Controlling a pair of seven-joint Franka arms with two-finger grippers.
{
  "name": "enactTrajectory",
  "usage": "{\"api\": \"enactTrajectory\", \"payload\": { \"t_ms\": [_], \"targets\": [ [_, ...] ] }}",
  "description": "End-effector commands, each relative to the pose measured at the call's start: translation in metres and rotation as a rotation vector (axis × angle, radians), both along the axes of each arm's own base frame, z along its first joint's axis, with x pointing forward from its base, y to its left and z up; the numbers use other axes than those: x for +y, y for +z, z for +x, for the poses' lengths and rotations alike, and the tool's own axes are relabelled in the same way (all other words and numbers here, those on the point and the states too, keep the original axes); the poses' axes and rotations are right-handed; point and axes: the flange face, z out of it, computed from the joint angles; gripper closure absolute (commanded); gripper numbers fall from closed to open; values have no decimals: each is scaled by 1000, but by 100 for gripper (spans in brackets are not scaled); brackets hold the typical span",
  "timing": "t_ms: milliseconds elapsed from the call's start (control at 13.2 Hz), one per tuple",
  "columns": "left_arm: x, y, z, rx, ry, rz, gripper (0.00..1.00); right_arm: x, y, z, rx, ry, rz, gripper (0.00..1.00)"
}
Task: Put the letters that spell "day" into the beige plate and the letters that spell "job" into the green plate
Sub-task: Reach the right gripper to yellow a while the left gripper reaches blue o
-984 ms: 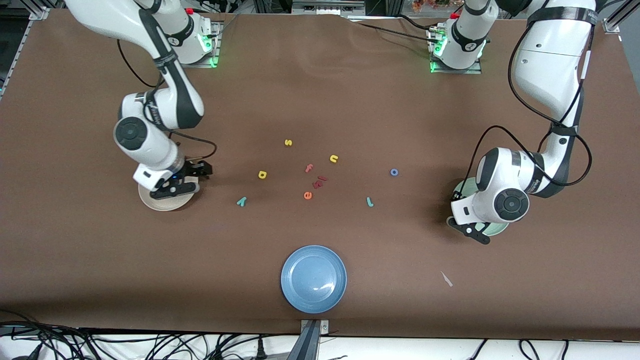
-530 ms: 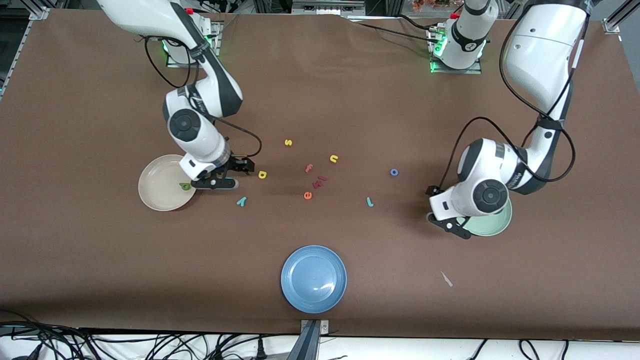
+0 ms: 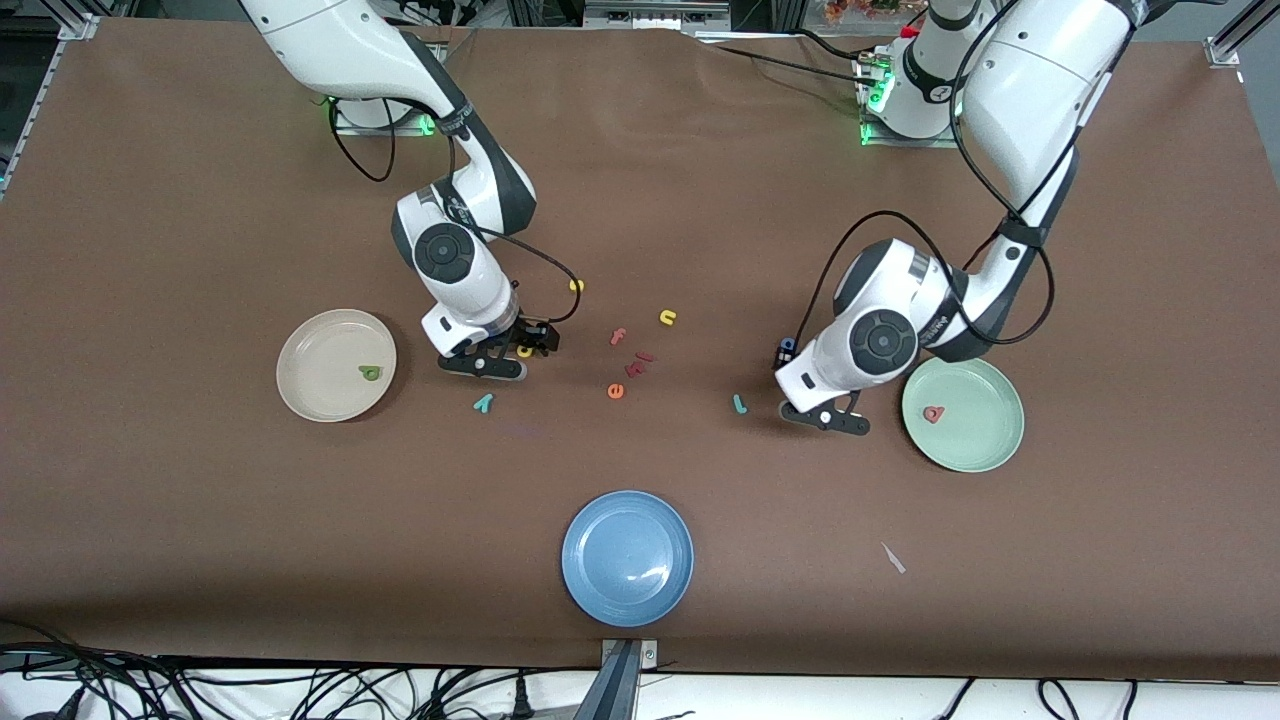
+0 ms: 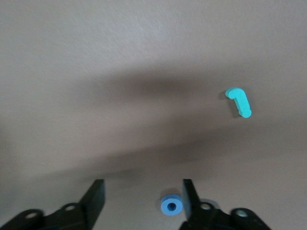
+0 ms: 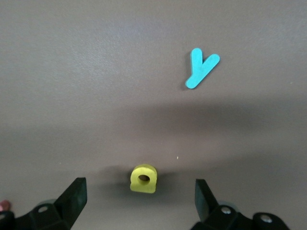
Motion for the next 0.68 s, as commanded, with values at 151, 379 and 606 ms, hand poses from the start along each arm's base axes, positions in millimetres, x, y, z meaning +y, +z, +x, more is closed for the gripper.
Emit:
{"api": "enactTrajectory", "payload": {
  "t_ms": [151, 379, 606],
  "targets": [
    [-9, -3, -31, 0, 66, 14, 50, 9, -12, 1, 9, -8, 7, 5],
    [-11, -8, -36, 10, 78, 21, 49, 15, -17, -4, 16, 4, 4, 17],
    [-17, -15, -47, 21, 102, 32, 48, 15, -19, -5, 19, 6, 3, 30]
  ]
}}
